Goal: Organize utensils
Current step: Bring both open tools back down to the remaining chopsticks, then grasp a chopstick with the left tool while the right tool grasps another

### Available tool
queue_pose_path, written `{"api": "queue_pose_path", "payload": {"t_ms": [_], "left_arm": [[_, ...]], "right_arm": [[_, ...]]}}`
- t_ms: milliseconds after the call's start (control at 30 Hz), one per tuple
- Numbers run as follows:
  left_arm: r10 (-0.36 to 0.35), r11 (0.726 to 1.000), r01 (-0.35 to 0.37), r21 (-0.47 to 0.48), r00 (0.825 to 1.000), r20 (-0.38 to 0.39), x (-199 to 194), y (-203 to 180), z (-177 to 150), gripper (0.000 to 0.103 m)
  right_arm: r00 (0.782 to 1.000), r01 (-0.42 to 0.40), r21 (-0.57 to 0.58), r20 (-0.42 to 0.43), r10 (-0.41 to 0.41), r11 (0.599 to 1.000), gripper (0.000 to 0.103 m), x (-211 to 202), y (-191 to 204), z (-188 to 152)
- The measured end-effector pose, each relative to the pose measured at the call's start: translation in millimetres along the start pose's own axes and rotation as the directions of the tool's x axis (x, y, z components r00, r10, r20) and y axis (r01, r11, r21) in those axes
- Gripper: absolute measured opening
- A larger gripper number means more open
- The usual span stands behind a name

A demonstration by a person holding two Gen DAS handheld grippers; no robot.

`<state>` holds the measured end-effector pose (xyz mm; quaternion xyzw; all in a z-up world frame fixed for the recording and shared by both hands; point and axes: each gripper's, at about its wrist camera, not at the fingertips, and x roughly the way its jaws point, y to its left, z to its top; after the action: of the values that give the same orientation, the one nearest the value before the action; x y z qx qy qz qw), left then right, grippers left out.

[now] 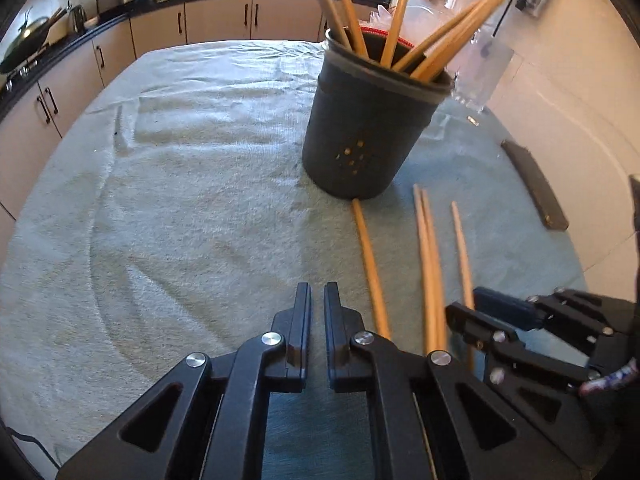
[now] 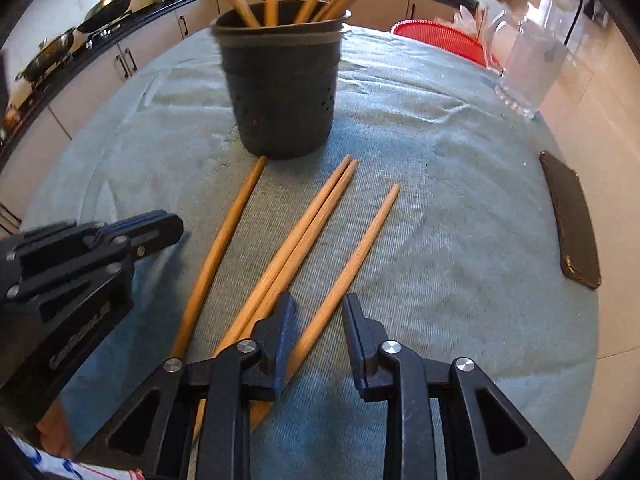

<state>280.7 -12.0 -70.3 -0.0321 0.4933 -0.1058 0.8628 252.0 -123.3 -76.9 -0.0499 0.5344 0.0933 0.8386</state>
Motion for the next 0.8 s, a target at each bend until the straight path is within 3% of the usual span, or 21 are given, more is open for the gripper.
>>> {"api": "queue_pose_path", "payload": {"t_ms": [167,233,333,400,467,500,567,700,800], "left_arm": [[-0.020,1.000,0.020,0.024,1.000,-0.008,2,-14,8,0.010],[-0.007,0.999,0.009,0.053,0.999,-0.031,9,-23,11,0.027],[0.026,0.997,-0.021,0.081,0.998,-0.065,20,-33,11,0.034],[0.068,0.991,-0.062,0.115,0.996,-0.054,21,-40,9,0.034],[0.106,0.985,-0.098,0.144,0.993,-0.045,21,-44,6,0.013],[0.115,0.981,-0.106,0.163,0.992,-0.047,20,-44,3,0.007],[0.103,0.981,-0.092,0.173,0.993,-0.060,16,-40,-1,0.006],[0.145,0.970,-0.128,0.206,0.987,-0.068,1,-17,-15,0.006],[0.121,0.972,-0.100,0.210,0.989,-0.086,-9,-2,-25,0.007]], "right_arm": [[1.000,0.003,0.024,0.010,-0.003,1.000,0.013,-1,-17,-5],[1.000,-0.003,0.035,0.015,0.003,0.999,0.013,-4,-22,-10],[1.000,-0.018,0.050,0.021,0.017,0.999,0.013,-8,-29,-16],[0.999,-0.027,0.055,0.022,0.026,0.998,0.013,-9,-32,-18],[0.999,-0.038,0.056,0.023,0.037,0.998,0.013,-9,-34,-19],[0.999,-0.045,0.058,0.023,0.044,0.997,0.012,-8,-35,-19],[0.998,-0.066,0.061,0.014,0.065,0.996,0.011,-8,-40,-20],[0.995,-0.099,0.084,-0.016,0.101,0.992,0.007,-13,-58,-33],[0.995,-0.086,0.080,-0.045,0.089,0.993,0.007,-20,-70,-46]]}}
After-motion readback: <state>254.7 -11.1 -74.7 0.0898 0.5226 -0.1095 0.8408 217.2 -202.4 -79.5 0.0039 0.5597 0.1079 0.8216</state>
